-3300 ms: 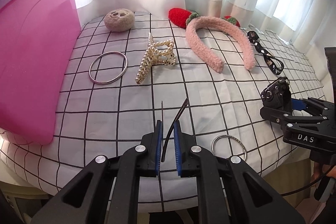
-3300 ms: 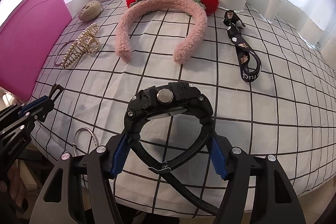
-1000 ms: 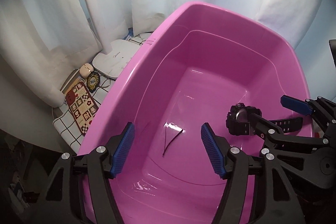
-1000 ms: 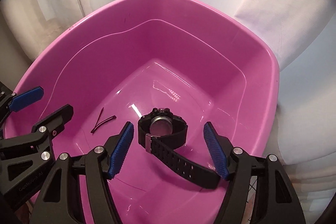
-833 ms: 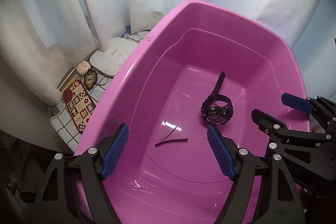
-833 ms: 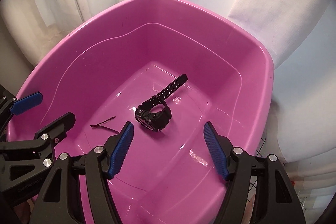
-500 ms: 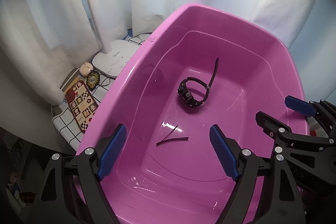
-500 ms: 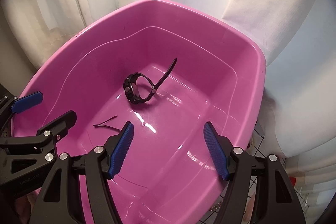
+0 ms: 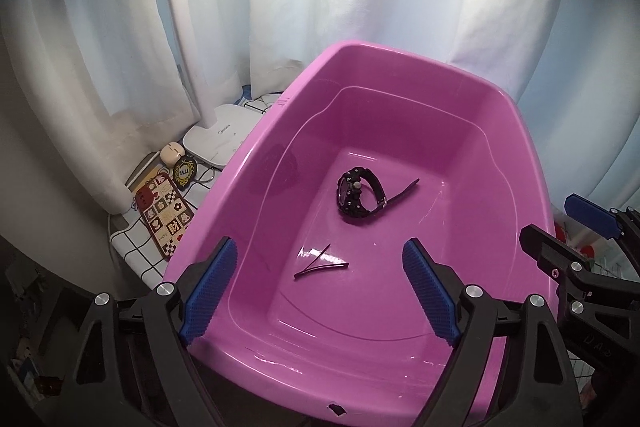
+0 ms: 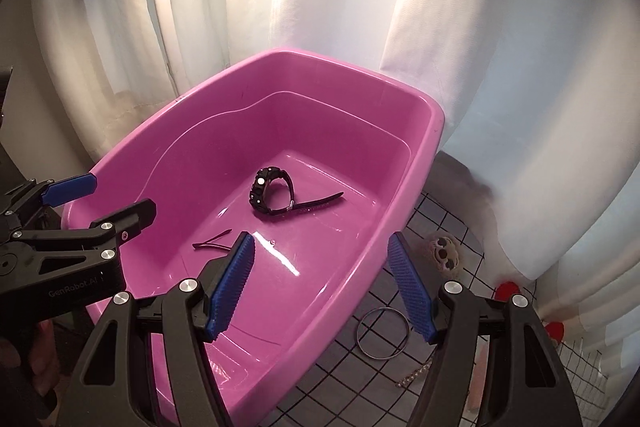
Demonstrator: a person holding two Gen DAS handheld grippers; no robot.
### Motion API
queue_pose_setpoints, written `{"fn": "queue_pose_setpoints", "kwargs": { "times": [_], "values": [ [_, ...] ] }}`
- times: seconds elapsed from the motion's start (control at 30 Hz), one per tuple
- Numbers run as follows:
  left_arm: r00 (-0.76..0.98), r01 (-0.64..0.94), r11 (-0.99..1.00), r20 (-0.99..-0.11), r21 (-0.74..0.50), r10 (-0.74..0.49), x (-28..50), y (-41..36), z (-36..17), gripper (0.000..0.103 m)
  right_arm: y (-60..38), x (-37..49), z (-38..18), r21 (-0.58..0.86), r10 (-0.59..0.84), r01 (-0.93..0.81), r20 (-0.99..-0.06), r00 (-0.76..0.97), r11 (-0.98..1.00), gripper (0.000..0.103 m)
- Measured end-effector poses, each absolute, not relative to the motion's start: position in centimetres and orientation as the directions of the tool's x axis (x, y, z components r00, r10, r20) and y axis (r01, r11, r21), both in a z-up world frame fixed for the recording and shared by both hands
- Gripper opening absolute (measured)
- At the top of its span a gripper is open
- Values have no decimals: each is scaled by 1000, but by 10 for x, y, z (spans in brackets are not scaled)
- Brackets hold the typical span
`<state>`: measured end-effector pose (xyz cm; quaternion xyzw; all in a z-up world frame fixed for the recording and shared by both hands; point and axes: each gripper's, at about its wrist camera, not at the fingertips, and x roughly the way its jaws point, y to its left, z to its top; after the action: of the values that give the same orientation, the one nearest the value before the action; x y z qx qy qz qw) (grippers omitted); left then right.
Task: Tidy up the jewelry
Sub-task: 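Withdraw both tools from the tub back over the table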
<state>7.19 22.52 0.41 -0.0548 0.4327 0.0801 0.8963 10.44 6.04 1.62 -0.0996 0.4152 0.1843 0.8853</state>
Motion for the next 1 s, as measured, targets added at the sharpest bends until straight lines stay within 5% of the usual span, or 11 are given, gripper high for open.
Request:
{"fn": "queue_pose_setpoints", "kwargs": {
  "times": [0.23, 0.57, 1.0],
  "values": [
    [698, -103, 995, -713, -17, 60, 48, 172, 27, 90, -29, 56, 24, 13, 201, -286, -743, 638, 958, 66],
    [746, 141, 986, -645, -91, -166, 5, 68, 30, 97, -191, -13, 4, 20, -20, 58, -782, 623, 998, 66],
    [606, 195, 974, -766, -117, -213, -11, -9, -29, 97, -290, -57, -61, 88, -47, 225, -844, 535, 970, 66]
  ]
}}
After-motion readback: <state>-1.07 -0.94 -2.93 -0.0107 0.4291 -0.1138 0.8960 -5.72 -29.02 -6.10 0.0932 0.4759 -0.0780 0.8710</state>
